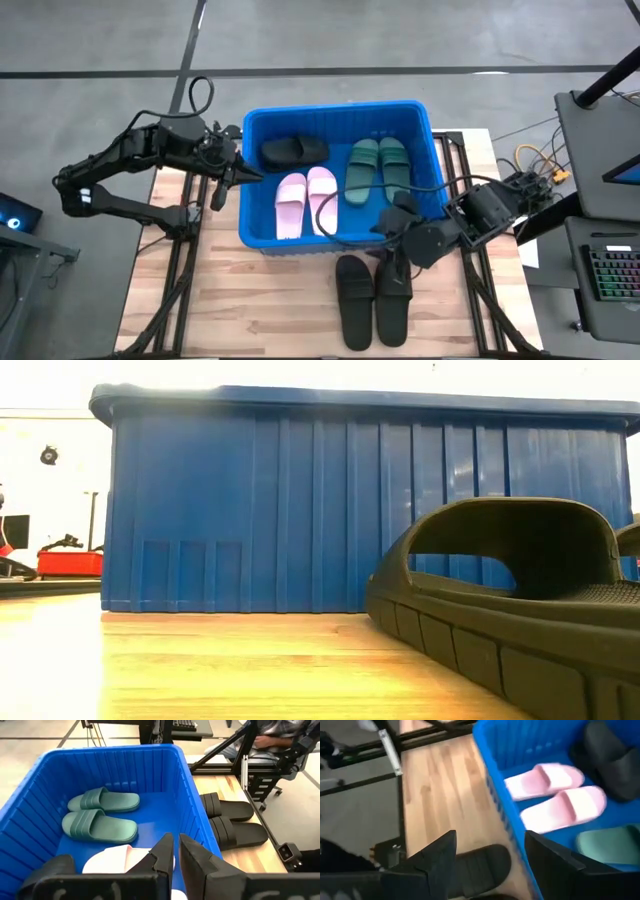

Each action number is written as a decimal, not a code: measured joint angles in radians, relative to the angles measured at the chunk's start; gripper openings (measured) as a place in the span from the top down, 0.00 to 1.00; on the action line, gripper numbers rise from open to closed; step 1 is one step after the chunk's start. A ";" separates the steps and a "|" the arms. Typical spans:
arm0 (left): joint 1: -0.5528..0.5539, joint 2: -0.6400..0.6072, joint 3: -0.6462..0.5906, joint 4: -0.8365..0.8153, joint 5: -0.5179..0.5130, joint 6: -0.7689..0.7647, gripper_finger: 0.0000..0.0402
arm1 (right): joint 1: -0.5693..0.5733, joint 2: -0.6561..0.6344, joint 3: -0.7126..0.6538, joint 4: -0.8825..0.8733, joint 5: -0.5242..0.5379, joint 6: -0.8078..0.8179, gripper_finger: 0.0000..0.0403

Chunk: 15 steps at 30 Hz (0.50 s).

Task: Pick and place slides into bin
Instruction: Put the green slide into the blue container

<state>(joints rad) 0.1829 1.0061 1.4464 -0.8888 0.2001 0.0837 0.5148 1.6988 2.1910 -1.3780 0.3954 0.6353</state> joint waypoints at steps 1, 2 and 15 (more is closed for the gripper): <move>0.000 -0.001 0.000 0.003 0.000 0.000 0.97 | -0.002 0.008 0.013 -0.005 0.013 -0.003 0.44; 0.000 -0.002 0.000 0.003 0.000 0.000 0.97 | -0.003 0.013 0.025 -0.001 0.024 -0.011 0.44; -0.001 -0.030 0.000 0.011 -0.083 -0.032 0.97 | -0.101 0.010 0.039 -0.066 0.262 0.040 0.44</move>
<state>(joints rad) 0.1822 0.9761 1.4460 -0.8782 0.1172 0.0519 0.4142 1.7084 2.2303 -1.4438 0.6579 0.6752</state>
